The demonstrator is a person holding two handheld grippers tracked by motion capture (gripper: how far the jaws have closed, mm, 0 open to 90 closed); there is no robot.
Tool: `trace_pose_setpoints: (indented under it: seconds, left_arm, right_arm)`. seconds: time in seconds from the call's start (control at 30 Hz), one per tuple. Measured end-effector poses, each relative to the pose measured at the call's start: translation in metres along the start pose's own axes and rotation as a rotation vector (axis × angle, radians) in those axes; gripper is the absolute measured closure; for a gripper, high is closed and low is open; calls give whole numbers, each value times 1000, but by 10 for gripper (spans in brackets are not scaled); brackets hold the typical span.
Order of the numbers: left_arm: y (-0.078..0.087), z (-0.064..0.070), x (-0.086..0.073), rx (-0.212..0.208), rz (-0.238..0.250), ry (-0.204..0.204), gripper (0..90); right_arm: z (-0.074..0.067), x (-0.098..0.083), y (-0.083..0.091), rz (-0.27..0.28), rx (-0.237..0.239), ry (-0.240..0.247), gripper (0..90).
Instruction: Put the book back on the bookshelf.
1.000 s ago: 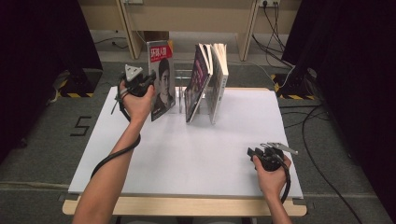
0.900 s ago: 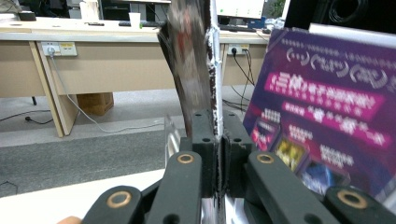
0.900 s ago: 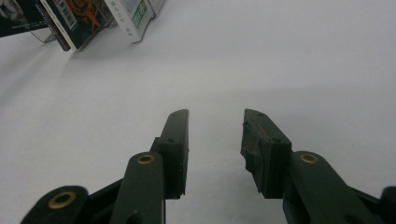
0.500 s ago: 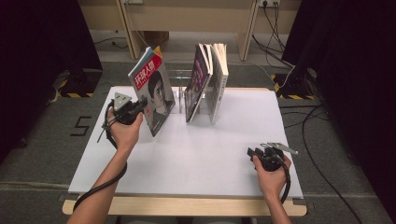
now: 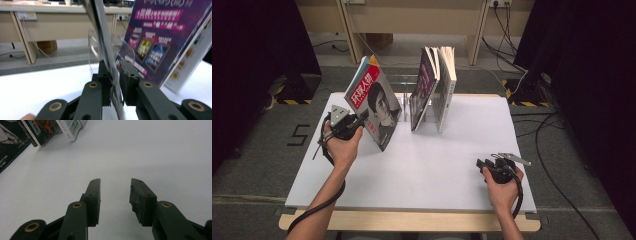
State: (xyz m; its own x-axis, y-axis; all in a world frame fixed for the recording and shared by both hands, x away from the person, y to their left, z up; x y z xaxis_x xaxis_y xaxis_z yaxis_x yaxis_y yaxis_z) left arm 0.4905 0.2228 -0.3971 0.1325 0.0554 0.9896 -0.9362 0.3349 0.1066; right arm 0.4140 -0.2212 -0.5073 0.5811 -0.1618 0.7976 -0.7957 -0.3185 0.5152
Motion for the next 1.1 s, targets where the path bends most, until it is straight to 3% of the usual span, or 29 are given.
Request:
trace_pose_setpoints:
  seconds: [0.13,0.6,1.1]
  left_arm:
    - [0,-3,15,1,38,47,766]
    - [-23,-16,36,24,33,138,701]
    - [-36,-11,37,-28,13,170,732]
  right_arm:
    - [0,-1,0,-5,2,0,606]
    - [1,-2,-2,-18,5,1,599]
    - [1,-3,-3,-31,9,-6,593]
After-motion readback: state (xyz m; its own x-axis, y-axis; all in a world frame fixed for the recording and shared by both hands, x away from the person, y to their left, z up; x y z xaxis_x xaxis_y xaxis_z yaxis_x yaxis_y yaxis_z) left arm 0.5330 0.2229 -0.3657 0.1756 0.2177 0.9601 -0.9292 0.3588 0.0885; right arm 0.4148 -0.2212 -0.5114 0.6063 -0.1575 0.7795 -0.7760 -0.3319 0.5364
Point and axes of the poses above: each handheld gripper's, and its own axes: y roughly backward along the jaws, x roughly out of its top, z roughly to its right, the point moved 5 cm from there along -y, roughly forward along the jaws, and after that the axes turned 5 degrees about z, right-handed, at the moved point
